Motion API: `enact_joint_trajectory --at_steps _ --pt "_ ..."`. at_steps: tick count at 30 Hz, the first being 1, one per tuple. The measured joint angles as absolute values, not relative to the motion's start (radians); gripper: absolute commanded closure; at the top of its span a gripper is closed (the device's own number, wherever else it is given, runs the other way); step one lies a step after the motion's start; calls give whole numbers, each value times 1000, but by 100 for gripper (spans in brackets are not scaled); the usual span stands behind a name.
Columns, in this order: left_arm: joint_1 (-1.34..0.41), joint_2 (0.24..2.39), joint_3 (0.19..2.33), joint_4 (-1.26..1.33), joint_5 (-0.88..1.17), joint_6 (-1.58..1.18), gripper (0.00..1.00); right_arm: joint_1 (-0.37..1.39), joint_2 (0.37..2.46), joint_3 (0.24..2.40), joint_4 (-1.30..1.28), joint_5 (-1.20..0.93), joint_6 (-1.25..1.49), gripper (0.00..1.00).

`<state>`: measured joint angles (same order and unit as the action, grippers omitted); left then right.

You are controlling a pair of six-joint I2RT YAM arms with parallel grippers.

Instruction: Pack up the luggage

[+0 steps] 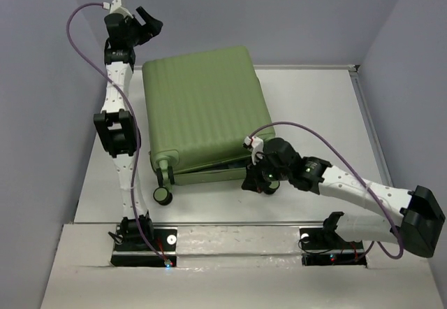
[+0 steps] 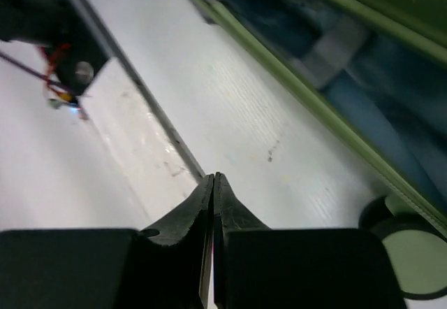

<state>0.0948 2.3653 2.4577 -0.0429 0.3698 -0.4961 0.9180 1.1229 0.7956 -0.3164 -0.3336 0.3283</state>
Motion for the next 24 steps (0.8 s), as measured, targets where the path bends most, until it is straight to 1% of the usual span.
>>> enact_joint_trajectory --at_steps 5,8,11,13,16,17,21,22,24 --pt "85 2495 2468 19 497 -451 4 915 1209 747 -321 -192 359 93" --pt "64 2548 2468 17 565 -404 6 926 1233 751 -299 -109 370 93" --pt "59 2553 2471 36 650 -389 7 929 1243 754 -262 -22 378 93" --pt "58 2553 2472 75 709 -382 8 897 1251 757 -226 28 406 93" --pt "54 2524 2392 119 778 -381 11 854 1250 754 -213 20 431 93" --pt "54 2497 2346 135 783 -393 12 837 1249 754 -213 17 435 93" --pt "66 2280 1946 379 686 -442 14 734 1254 755 -218 -31 432 93" --pt "79 2195 1812 429 636 -448 14 696 1267 763 -227 -44 430 93" --pt "105 2078 1625 479 545 -456 15 633 1309 807 -260 -58 430 93"
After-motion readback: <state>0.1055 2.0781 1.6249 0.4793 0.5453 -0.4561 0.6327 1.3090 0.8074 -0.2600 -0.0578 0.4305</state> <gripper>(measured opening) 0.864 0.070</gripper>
